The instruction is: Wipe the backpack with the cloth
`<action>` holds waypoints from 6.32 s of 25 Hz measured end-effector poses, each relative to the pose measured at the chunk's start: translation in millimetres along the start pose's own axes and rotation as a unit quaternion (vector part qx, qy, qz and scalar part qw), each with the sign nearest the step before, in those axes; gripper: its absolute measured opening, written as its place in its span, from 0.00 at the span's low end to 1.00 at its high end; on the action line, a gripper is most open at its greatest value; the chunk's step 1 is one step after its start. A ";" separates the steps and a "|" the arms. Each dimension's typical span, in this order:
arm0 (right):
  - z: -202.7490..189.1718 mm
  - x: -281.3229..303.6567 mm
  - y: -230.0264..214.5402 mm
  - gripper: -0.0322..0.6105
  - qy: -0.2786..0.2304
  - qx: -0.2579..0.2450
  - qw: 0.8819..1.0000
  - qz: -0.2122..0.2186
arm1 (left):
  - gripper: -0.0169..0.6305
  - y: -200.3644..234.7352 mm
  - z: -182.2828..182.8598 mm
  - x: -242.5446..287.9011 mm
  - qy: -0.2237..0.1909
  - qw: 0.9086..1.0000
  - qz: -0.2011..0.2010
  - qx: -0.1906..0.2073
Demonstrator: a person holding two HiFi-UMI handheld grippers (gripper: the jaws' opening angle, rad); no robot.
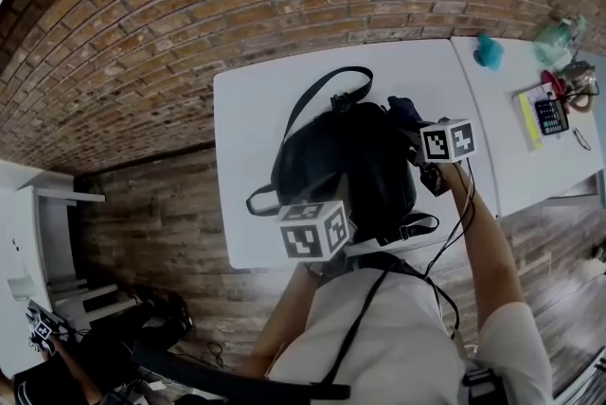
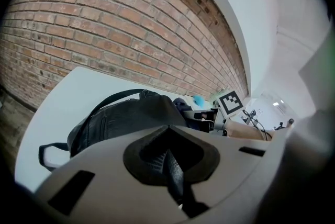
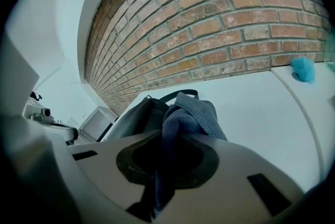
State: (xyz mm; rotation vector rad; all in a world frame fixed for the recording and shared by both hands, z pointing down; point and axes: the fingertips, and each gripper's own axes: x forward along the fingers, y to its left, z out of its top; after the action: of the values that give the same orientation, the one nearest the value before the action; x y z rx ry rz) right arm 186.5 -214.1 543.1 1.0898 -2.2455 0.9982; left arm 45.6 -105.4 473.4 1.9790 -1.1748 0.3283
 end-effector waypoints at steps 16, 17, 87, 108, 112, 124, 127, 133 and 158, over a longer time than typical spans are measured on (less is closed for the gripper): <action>-44.2 -32.9 8.2 0.11 -0.008 0.021 1.000 -0.002 | 0.03 -11.2 -6.4 3.7 0.004 1.000 -0.011 0.005; -45.7 -35.2 9.0 0.11 -0.011 0.023 1.000 -0.002 | 0.03 -11.6 -6.6 3.8 0.004 1.000 -0.012 0.005; 64.5 7.5 29.7 0.11 -0.056 -0.045 0.997 0.010 | 0.03 4.8 -9.6 -6.0 0.001 1.000 0.006 -0.013; 29.4 11.8 39.5 0.11 -0.011 -0.044 0.999 0.029 | 0.03 7.8 -6.2 0.2 0.005 1.000 -0.003 -0.017; 24.8 3.3 44.9 0.11 -0.014 -0.048 0.998 0.029 | 0.03 6.2 -7.2 -0.3 0.006 1.000 -0.006 -0.016; -14.1 -19.3 49.1 0.11 -0.001 -0.019 0.999 0.051 | 0.03 1.2 -12.5 -2.3 0.006 1.000 -0.010 -0.013; -22.0 -25.8 52.6 0.11 0.004 -0.032 0.998 0.055 | 0.03 -0.6 -13.3 -2.2 0.006 1.000 -0.011 -0.012; -41.5 -38.6 58.0 0.11 0.015 -0.028 0.997 0.063 | 0.03 -1.7 -14.9 -3.3 0.006 1.000 -0.012 -0.011; -108.1 -85.2 74.9 0.11 0.044 0.020 0.995 0.088 | 0.03 1.0 -14.9 0.9 0.008 1.000 -0.009 -0.018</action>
State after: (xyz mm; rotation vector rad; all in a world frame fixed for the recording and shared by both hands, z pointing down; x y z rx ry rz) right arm 184.8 -58.4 525.7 0.8576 -2.2883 1.1449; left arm 47.7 -95.1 484.1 1.9517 -1.1443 0.3107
